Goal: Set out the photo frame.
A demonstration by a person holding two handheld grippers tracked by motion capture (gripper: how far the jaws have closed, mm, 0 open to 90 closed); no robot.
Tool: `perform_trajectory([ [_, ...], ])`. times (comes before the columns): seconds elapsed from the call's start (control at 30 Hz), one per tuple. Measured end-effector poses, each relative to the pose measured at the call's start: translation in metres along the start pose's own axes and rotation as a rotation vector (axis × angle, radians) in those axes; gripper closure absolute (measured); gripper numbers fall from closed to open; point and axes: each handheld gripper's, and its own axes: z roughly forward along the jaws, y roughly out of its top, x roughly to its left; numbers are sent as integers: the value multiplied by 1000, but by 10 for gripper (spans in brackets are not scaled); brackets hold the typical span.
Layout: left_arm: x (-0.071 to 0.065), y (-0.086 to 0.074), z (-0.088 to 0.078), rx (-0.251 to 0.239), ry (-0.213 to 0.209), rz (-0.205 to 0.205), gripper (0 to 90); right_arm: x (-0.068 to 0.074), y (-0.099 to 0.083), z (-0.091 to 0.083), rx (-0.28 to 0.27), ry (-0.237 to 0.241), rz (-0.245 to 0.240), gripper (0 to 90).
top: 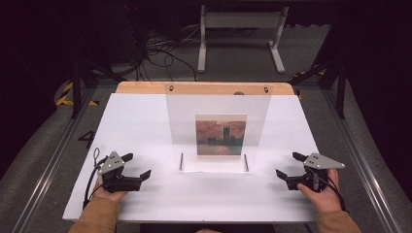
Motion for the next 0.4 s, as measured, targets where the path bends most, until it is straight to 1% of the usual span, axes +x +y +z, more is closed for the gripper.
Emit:
perform_trajectory([
  [0.07,0,0,0,-1,-1,0,52,1,1,3,24,-1,-20,76],
  [0.13,0,0,0,-3,-3,0,52,2,1,4,36,-6,-33,77],
  [0.27,0,0,0,-5,0,-14,52,1,1,3,27,-7,-16,75],
  [0.4,0,0,-1,-4,3,-9,53,1,1,1,17,-11,-5,75],
])
